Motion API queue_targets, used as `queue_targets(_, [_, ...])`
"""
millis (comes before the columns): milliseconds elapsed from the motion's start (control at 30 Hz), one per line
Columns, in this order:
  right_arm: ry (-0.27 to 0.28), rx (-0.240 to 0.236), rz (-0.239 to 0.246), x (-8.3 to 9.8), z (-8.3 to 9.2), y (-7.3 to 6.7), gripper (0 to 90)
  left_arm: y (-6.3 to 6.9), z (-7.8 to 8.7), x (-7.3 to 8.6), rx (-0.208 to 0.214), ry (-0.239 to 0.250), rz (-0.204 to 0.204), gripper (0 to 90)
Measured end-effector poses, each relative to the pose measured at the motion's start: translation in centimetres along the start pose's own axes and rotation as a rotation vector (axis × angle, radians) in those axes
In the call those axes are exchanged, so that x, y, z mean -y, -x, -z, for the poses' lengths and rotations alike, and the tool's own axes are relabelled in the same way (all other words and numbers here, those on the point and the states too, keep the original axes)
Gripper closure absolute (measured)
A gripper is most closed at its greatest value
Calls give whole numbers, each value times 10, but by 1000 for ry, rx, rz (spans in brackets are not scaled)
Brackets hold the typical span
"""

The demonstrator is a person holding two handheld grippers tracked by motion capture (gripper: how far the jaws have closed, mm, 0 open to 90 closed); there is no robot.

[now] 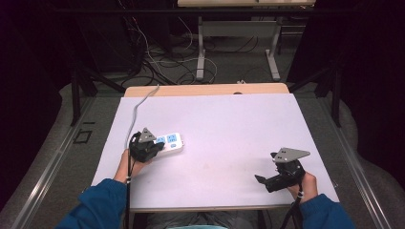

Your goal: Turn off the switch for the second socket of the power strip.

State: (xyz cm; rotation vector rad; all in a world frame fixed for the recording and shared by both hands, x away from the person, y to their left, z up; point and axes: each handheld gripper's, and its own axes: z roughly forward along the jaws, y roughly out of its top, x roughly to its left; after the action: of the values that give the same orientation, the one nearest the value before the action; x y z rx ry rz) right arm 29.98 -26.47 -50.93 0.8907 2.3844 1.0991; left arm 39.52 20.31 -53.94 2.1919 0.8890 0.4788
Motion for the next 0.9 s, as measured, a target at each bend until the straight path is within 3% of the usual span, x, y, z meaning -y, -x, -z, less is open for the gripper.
queue_targets(900, [2, 6, -4, 0, 1, 0, 7, -1, 1, 0, 6, -4, -2, 900])
